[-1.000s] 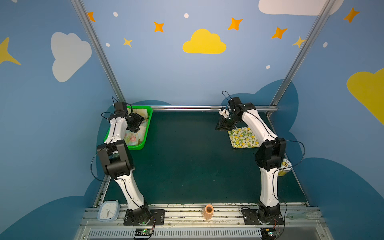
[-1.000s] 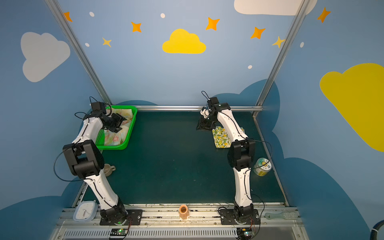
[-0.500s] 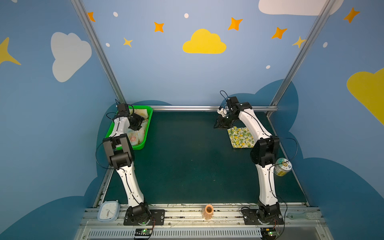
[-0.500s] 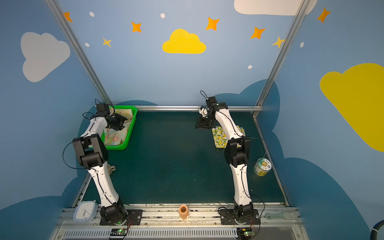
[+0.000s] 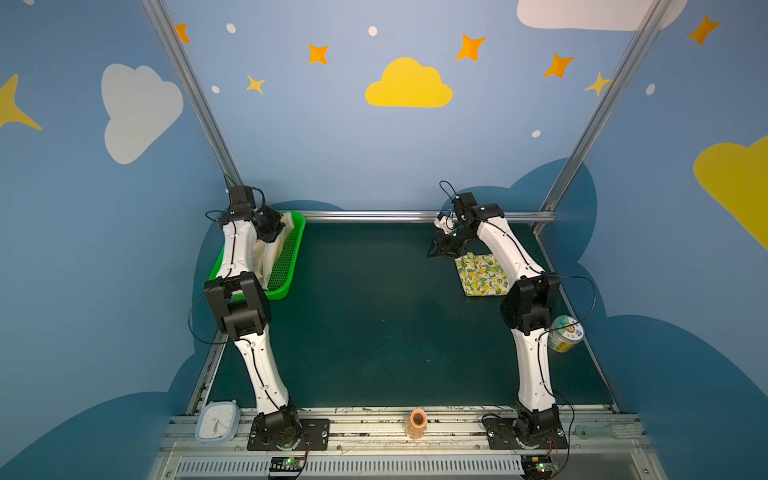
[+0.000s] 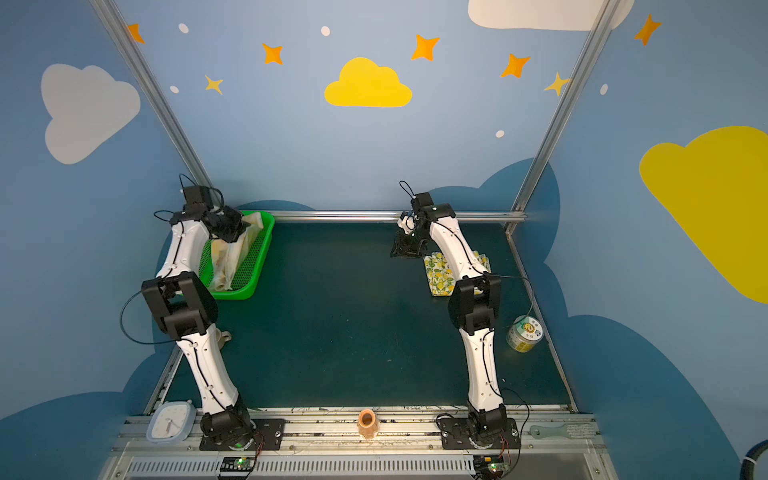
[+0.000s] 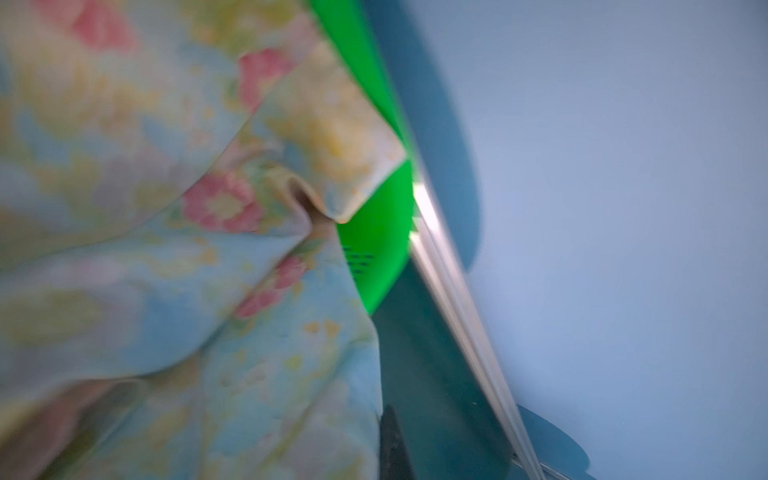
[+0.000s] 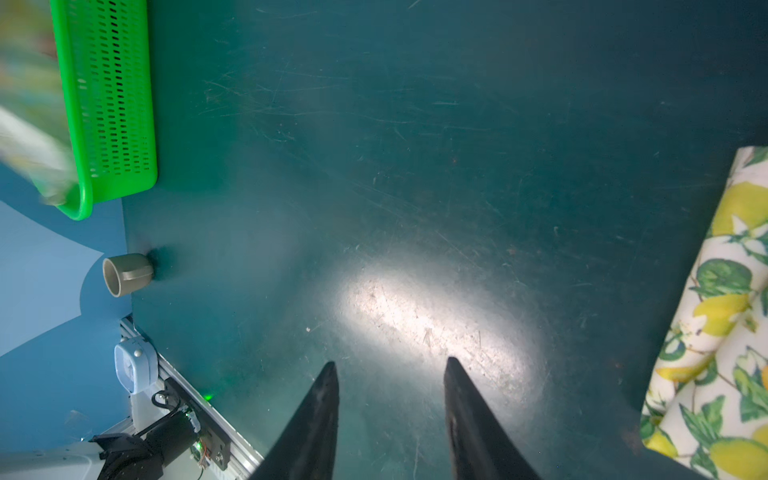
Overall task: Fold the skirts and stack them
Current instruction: 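Carry the floral skirt from the basket to table center with the left gripper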
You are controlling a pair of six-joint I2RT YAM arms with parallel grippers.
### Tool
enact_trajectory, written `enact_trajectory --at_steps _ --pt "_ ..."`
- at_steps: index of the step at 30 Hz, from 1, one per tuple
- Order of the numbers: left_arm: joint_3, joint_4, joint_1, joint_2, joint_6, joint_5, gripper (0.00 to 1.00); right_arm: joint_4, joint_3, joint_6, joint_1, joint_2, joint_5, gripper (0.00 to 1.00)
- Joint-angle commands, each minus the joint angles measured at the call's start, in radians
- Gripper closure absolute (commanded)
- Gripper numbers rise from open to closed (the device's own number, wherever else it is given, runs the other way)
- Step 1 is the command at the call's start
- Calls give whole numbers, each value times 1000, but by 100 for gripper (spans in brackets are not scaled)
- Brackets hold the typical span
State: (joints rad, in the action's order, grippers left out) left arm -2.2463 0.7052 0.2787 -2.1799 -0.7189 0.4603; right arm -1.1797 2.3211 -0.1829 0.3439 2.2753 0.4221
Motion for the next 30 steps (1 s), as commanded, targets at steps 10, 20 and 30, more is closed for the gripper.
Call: enact_trajectory --at_steps 10,20,30 --pt "-467 -43 -223 144 -35 251 96 106 -250 -5 20 -275 12 59" --pt "-415 31 -514 65 24 338 96 144 -427 -18 14 -382 -11 58" --pt "67 -162 -628 136 13 338 96 142 -536 -89 -51 -415 7 55"
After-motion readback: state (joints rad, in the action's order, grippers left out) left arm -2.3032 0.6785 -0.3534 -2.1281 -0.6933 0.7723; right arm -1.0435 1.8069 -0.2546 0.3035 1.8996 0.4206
